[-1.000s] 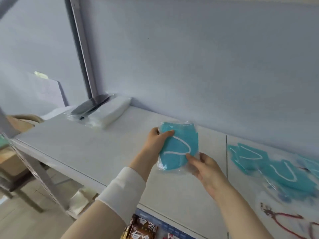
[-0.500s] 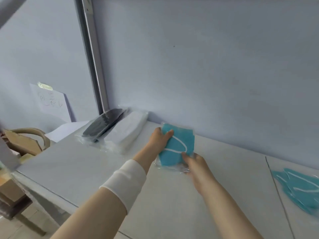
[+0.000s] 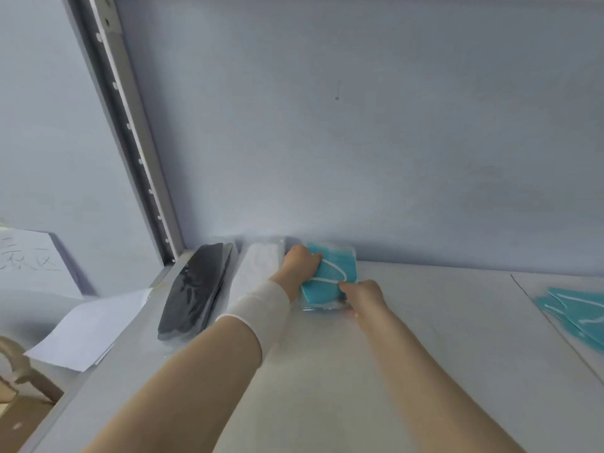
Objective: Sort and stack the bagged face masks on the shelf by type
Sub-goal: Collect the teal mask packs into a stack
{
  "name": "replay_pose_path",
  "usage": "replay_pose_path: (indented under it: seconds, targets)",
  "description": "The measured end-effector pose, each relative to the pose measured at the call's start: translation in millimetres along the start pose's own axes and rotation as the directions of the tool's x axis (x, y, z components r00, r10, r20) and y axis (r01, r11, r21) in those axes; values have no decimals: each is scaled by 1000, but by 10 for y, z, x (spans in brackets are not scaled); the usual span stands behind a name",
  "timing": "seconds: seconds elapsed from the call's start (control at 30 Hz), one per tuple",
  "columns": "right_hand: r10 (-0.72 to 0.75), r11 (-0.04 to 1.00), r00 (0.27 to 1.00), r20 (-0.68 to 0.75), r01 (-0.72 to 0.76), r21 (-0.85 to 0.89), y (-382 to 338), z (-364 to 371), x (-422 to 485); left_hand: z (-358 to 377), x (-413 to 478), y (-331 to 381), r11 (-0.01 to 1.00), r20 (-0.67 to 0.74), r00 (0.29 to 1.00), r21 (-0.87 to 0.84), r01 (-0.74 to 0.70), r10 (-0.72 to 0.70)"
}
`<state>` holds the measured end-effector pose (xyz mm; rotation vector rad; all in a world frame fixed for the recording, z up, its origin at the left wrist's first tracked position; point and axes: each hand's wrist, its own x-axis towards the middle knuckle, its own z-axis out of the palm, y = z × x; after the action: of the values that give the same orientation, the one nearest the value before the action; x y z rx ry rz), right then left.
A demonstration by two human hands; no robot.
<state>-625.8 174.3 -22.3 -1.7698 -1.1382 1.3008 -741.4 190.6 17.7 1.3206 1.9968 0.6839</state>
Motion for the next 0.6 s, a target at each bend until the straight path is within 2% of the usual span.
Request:
replay_pose_path:
  seconds: [0.23, 0.33, 0.43, 0.6]
  targets:
    - [-10, 975, 998, -57, -3, -223, -112, 67, -31, -46, 75, -91, 994, -3, 1000, 108, -19, 20]
    - [-29, 953, 995, -90, 0, -302, -127, 90, -16, -25, 68, -86, 996, -26, 1000, 94, 11, -9]
    - [-76, 911, 991, -109, 24, -411, -133, 106, -21, -13, 64, -81, 999, -58, 998, 43, 8, -5]
    - [-213, 881, 966, -149, 124, -457, -33, 156, -14, 16, 72, -75, 996, -61, 998, 74, 40, -35]
